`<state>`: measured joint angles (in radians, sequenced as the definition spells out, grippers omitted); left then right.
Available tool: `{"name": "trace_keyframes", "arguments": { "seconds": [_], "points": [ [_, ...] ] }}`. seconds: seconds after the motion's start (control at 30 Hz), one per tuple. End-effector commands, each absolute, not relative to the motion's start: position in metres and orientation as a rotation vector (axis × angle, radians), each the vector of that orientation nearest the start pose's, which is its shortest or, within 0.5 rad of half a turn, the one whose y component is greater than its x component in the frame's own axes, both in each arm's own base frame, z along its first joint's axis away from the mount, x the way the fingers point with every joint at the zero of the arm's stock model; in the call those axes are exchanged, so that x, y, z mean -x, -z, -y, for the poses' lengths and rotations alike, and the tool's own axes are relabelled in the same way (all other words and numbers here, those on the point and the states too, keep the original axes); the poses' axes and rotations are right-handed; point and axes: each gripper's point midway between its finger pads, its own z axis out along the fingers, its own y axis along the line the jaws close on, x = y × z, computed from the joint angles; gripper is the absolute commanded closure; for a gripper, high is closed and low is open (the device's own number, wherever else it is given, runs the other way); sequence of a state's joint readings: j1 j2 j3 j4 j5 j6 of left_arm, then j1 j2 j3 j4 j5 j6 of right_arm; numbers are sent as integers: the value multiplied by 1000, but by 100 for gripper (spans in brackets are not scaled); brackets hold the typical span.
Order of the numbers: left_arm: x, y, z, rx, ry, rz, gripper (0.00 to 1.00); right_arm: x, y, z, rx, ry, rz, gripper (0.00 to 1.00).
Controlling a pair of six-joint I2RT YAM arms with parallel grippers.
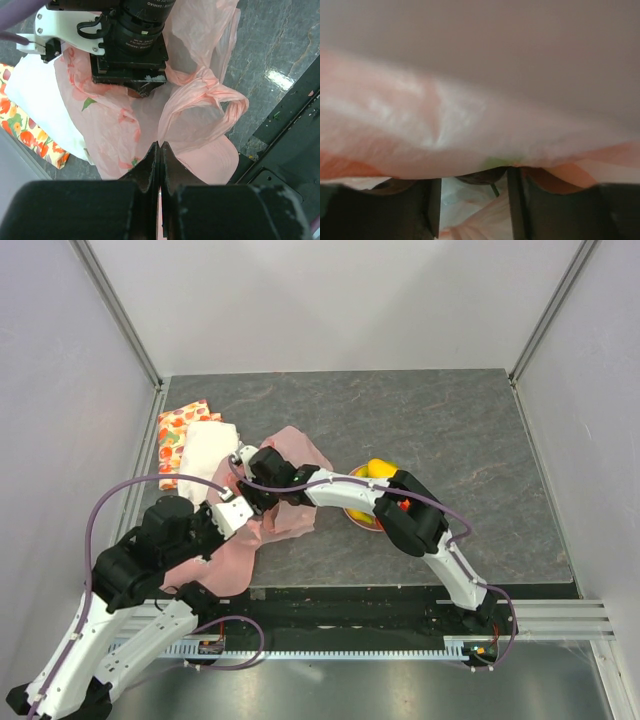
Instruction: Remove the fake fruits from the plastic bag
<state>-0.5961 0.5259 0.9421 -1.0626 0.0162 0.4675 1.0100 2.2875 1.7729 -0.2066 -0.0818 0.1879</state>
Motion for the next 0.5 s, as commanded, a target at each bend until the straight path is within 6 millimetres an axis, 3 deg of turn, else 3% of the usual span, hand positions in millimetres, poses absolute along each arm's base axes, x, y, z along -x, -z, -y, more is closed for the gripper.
{"name": "trace_keyframes", "arguments": {
  "seconds": [0.0, 0.03, 0.07, 0.1, 0.17, 0.33, 0.47],
  "points": [
    [-157, -223, 85, -1080, 90, -1895, 98, -305, -110, -516, 1039, -738, -2049, 60],
    [-160, -225, 86, -1074, 87, -1881, 98, -299, -116, -509, 1064, -757, -2048, 63],
    [-161, -225, 86, -1083, 81, -1872, 98, -298, -149, -497, 1060, -788, -2012, 67],
    [-162, -224, 87, -1089, 77, -1866, 98, -285, -151, -487, 1122, -849, -2007, 68],
    [-166, -226, 91, -1100, 81, -1835, 98, -276, -186, -464, 1151, -907, -1980, 69],
    [-183, -231, 102, -1071, 76, -1774, 98, -217, -222, -432, 1405, -1258, -1887, 68],
    [-192, -235, 112, -1051, 100, -1732, 98, -190, -243, -418, 1455, -1399, -1827, 67]
  ]
}}
